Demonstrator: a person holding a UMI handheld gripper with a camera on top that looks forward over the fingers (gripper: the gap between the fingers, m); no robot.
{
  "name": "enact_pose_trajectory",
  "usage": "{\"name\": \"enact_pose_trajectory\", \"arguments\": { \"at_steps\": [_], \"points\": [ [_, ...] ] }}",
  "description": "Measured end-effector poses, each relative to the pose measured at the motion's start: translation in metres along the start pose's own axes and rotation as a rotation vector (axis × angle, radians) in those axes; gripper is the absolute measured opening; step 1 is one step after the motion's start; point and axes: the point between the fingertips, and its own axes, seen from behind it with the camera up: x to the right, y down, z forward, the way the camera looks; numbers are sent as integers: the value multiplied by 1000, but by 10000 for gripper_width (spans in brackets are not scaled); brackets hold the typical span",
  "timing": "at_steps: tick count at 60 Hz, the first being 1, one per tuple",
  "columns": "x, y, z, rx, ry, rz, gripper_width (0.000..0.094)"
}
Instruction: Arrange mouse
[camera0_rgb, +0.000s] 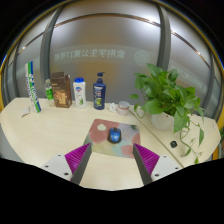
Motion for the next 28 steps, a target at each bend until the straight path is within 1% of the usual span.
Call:
{"name": "enact_pose_trajectory", "arguments": {
  "at_steps": [12, 28],
  "points": [
    [-9, 17, -58, 9, 7, 5, 852],
    [-12, 13, -79, 32, 24, -12, 851]
  ]
}}
